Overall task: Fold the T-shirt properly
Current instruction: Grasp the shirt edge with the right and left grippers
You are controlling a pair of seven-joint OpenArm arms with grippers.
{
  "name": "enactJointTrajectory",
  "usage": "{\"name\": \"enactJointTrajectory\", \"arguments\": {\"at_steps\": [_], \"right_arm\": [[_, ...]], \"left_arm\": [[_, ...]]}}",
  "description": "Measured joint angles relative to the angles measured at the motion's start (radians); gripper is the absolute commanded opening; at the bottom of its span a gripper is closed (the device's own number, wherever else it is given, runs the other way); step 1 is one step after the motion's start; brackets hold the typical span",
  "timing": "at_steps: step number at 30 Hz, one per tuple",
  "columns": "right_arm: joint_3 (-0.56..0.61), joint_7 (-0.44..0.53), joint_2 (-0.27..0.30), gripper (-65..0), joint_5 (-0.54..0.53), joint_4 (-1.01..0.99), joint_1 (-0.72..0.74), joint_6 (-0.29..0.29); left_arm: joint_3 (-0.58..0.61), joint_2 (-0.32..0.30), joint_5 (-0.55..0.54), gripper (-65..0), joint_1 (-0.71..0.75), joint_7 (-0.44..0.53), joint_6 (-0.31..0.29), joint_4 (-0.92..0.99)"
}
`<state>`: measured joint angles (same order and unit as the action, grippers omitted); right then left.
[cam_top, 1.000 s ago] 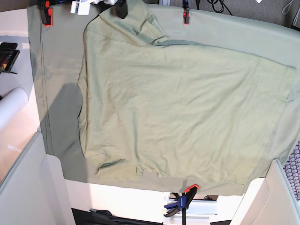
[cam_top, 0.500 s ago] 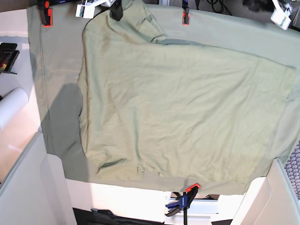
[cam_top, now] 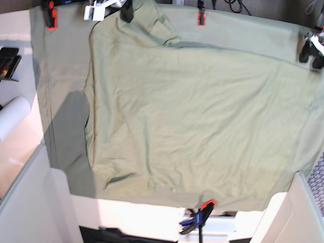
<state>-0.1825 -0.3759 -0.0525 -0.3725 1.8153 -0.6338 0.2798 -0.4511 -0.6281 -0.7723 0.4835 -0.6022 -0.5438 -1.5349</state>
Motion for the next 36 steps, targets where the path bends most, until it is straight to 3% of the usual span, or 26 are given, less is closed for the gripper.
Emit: {"name": "enactJointTrajectory", "arguments": {"at_steps": [9,17,27,36], "right_arm": [[0.000,0.000,0.000,-65.0,0.000,0.000,0.000,0.000],[0.000,0.000,0.000,-65.0,0.000,0.000,0.000,0.000],[0.000,0.001,0.000,-65.0,0.000,0.000,0.000,0.000],[0.000,0.000,0.000,-65.0,0.000,0.000,0.000,0.000]], "left_arm": [[-0.029,-0.001,0.019,-24.4,-0.153,-0.018,0.013,0.189],[-0.061,-0.064,-0.005,-24.5,-0.218,-0.011,0.016,0.308],[-0.065,-0.034,-0.068,-24.5,-0.232,-0.001,0.016,0.396],[-0.047,-0.003,-0.148,-24.5,-0.232,-0.024,-0.026,0.396]]}}
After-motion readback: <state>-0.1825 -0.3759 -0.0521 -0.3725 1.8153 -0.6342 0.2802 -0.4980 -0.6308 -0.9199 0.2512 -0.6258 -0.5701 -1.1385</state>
